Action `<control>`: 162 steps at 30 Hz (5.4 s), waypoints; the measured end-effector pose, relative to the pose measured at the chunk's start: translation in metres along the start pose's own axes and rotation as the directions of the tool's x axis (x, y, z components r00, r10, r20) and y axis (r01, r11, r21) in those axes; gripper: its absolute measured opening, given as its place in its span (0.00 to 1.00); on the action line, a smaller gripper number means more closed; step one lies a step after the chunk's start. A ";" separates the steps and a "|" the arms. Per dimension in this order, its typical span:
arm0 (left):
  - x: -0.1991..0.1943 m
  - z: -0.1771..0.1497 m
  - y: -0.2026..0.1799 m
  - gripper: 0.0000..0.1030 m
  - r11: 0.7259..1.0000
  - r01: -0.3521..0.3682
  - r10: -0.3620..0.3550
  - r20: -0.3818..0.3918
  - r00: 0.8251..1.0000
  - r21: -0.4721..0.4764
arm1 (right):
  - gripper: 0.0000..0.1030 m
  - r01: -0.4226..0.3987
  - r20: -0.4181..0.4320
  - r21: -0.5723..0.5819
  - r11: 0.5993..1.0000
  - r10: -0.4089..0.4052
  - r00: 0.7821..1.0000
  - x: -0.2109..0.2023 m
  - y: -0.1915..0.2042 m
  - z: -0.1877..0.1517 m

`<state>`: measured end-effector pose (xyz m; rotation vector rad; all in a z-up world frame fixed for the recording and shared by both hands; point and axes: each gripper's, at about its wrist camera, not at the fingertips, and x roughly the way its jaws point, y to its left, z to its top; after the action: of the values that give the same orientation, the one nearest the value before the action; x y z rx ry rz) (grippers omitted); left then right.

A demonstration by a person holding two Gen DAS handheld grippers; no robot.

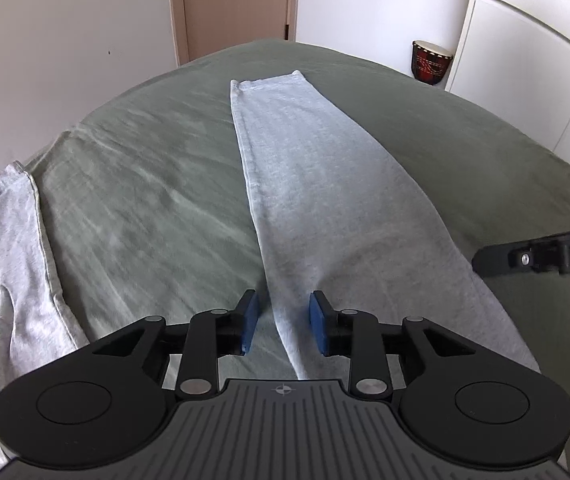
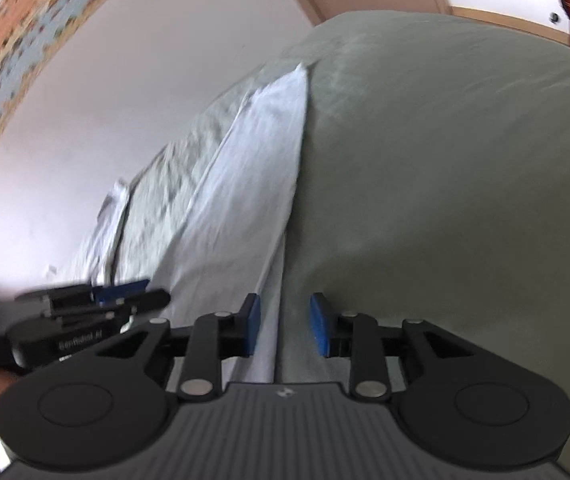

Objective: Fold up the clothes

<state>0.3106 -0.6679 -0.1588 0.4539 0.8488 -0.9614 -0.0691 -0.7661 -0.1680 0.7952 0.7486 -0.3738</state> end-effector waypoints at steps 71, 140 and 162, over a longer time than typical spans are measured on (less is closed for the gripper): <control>-0.034 -0.054 0.000 0.28 0.998 -0.016 0.012 -0.052 0.999 -0.061 | 0.00 0.130 -0.039 -0.009 0.991 -0.131 0.991 -0.026 0.026 -0.060; -0.115 -0.157 0.177 0.52 0.836 0.177 -0.187 0.032 0.982 -0.520 | 0.53 -0.100 -0.198 -0.198 0.975 0.060 0.978 0.132 0.208 -0.032; -0.121 -0.151 0.166 0.07 0.903 -0.089 0.054 -0.094 0.994 -0.421 | 0.05 -0.052 -0.204 -0.356 0.933 -0.023 0.979 0.151 0.235 -0.033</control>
<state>0.3528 -0.4162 -0.1575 0.1446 1.0760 -0.6657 0.1514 -0.5921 -0.1742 0.4947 0.9711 -0.1327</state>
